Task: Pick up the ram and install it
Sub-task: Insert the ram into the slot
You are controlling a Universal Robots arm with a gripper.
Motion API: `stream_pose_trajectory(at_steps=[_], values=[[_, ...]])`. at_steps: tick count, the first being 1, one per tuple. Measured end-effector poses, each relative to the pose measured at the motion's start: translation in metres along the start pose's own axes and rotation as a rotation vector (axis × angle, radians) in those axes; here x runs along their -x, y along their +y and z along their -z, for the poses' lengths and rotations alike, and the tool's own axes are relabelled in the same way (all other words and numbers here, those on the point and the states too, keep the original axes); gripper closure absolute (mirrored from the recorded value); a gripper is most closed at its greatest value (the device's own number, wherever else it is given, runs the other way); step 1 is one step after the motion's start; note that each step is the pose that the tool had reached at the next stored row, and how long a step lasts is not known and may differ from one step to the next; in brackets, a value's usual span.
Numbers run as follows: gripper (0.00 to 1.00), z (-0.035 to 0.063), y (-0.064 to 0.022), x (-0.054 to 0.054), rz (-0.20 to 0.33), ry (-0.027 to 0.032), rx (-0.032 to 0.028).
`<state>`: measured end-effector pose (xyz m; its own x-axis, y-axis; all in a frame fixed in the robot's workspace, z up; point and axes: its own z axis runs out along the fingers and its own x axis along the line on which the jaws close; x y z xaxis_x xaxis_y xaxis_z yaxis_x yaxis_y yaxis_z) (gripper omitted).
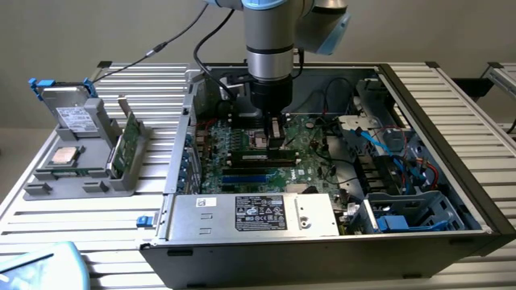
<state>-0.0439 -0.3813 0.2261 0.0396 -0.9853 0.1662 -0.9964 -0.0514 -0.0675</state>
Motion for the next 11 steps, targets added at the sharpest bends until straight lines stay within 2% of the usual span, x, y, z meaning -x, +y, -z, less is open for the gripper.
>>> stream_pose_trajectory(at_steps=[11], values=[[0.87,-0.0030,-0.0002,0.0004,-0.002,0.0017,0.0007]])
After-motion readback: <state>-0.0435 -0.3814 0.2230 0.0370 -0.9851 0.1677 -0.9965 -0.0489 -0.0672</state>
